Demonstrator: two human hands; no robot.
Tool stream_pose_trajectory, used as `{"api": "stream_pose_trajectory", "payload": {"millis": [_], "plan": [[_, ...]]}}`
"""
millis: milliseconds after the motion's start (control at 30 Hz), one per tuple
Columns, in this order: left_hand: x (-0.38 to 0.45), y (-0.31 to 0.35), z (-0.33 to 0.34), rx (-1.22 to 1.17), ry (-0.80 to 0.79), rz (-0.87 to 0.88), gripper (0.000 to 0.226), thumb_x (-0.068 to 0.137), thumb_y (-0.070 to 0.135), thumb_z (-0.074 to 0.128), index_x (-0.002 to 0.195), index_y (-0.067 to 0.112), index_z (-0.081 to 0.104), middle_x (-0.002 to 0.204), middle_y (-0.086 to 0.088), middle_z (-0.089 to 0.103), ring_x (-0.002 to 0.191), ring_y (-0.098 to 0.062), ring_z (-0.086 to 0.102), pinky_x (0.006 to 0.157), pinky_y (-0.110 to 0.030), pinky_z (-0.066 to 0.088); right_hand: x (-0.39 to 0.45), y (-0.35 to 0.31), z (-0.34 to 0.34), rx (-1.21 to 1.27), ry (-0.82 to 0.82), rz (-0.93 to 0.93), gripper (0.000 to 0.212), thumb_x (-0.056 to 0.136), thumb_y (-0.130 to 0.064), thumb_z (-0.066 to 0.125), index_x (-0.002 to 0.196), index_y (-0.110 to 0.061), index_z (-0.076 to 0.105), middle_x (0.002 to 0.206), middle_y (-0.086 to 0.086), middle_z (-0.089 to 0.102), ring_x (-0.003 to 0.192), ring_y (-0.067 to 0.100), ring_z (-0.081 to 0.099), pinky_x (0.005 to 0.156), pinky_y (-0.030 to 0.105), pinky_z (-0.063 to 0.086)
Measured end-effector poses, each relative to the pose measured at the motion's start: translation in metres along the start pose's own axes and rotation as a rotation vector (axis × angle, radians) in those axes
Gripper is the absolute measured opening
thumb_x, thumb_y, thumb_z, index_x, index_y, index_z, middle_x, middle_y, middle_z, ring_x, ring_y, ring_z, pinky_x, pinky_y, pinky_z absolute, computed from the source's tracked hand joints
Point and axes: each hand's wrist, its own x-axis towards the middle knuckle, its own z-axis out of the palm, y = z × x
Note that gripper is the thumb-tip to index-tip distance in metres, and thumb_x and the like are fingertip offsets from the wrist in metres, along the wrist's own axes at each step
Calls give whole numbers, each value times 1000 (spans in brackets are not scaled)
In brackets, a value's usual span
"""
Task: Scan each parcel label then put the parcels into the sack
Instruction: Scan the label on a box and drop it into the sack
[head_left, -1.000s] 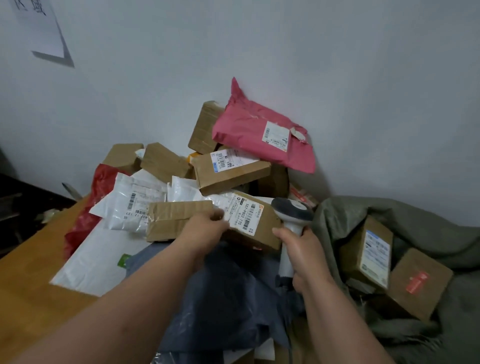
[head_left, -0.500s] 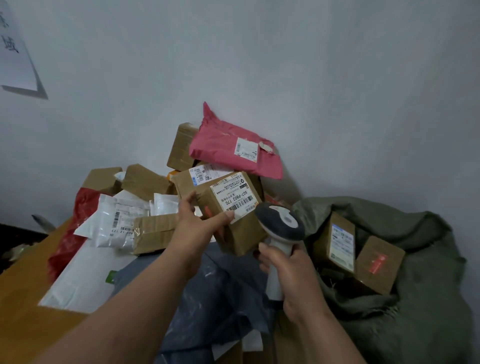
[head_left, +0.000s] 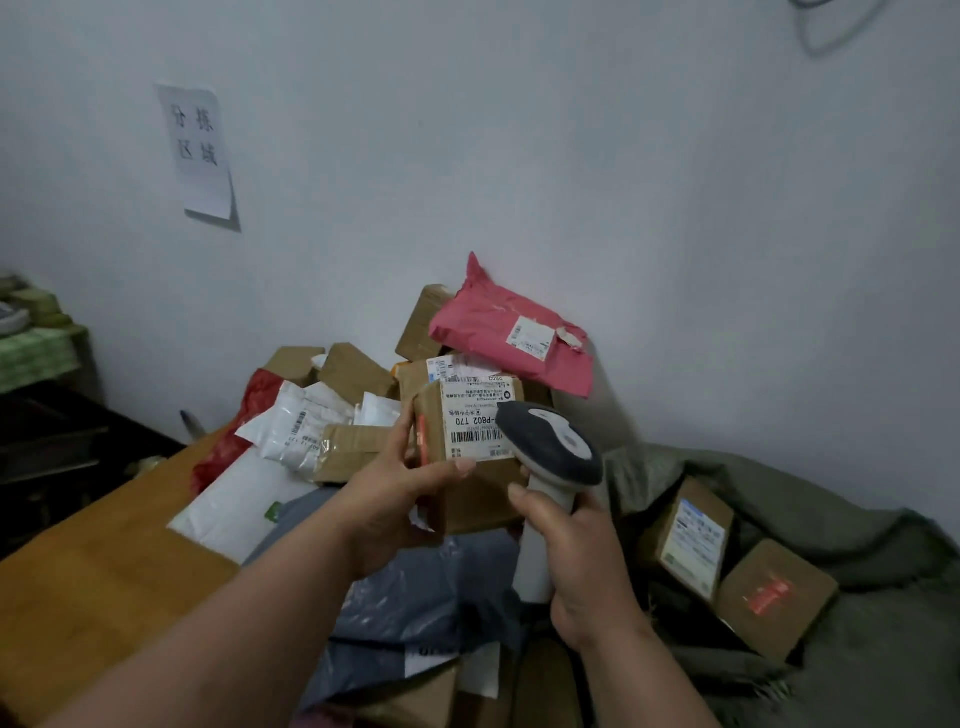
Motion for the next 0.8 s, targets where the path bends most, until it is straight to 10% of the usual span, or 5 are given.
{"api": "stream_pose_trajectory", "payload": {"millis": [133,300,800], "plan": [[-19,-6,-2,-42,54,17,127,56,-1,88,149,54,22,119,-9,71,111,-36,66,84,-58,57,-13,4,-3,-30,-36,33,24,86,-12,76,107,-21,71,87,-4,79,80,14,76,68,34,57],[-29,-3,-12,-75,191,102,94,53,7,84,139,17,48,106,-6,75,96,-25,72,66,-34,59,-27,1,-10,-116,-46,-6,12,86,-11,75,96,-18,72,69,-5,73,62,11,69,59,27,52],[-21,-7,-31,-103,190,109,93,53,7,85,137,20,47,112,-7,71,104,-27,68,67,-34,60,-48,-11,13,-171,-123,-18,26,86,-13,74,61,-18,72,57,9,61,56,19,59,64,38,48]]}}
